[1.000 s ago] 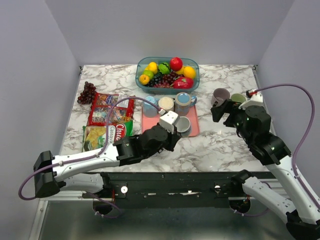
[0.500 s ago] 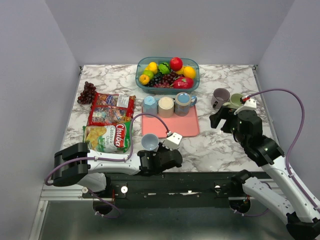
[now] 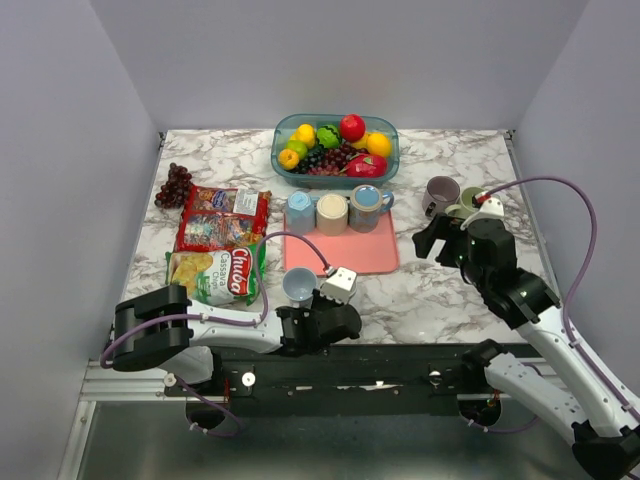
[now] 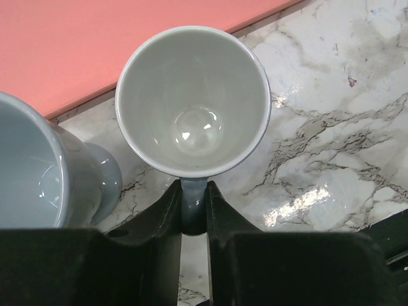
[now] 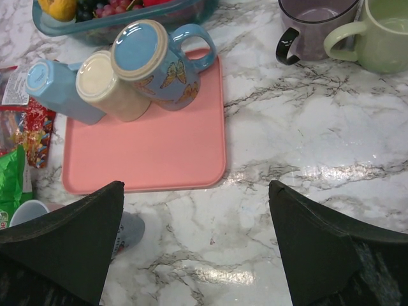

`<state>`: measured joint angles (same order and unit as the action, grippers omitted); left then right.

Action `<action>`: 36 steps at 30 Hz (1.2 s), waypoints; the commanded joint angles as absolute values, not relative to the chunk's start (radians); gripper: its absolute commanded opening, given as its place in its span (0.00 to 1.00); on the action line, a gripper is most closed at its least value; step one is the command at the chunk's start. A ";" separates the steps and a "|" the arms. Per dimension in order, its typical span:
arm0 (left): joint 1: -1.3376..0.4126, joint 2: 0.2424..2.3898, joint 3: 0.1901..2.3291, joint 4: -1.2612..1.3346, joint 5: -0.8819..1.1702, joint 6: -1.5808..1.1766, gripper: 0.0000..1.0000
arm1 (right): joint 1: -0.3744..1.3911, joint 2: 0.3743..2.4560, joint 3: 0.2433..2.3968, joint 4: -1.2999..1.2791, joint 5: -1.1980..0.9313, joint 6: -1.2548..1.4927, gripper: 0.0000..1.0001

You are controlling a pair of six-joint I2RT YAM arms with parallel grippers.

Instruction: Turn the mug right side up

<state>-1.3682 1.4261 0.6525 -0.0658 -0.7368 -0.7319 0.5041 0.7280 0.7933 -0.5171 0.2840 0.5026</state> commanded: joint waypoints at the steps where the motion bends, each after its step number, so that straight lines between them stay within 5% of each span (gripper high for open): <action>1: -1.370 1.413 0.621 -0.020 -0.825 -0.787 0.11 | 0.508 0.755 0.779 -0.485 0.261 0.522 1.00; 8: -1.373 1.365 0.598 -0.008 -0.824 -0.776 0.70 | 0.508 0.811 0.805 -0.468 0.226 0.506 1.00; 16: -1.397 1.197 0.611 -0.020 -0.819 -0.712 0.98 | 0.506 0.919 0.851 -0.394 0.120 0.474 1.00; 29: -1.275 1.060 0.756 -0.156 -0.773 -0.578 0.99 | 0.479 1.346 1.214 -0.308 0.104 0.137 1.00; 36: -1.086 1.023 0.782 -0.158 -0.603 -0.546 0.99 | 0.408 1.624 1.466 -0.414 0.212 0.167 0.82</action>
<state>-1.1786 1.0550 0.7593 -0.1200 -0.7136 -0.5819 0.4393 1.5051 1.3609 -0.3569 0.1429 0.1925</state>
